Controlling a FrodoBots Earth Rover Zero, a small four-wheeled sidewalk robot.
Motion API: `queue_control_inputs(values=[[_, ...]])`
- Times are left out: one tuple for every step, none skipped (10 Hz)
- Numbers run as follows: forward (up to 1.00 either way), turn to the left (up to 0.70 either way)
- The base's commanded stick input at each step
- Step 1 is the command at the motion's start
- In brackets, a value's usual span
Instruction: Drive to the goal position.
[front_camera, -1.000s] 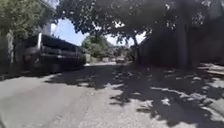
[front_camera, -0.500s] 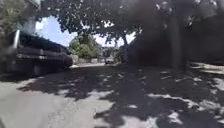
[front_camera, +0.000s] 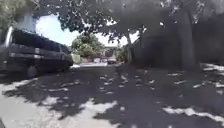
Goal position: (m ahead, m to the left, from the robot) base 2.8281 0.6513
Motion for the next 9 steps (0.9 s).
queue_control_inputs(values=[[1.00,0.01],[1.00,0.01],[1.00,0.01],[1.00,0.01],[1.00,0.01],[1.00,0.01],[1.00,0.01],[1.00,0.01],[1.00,0.01]])
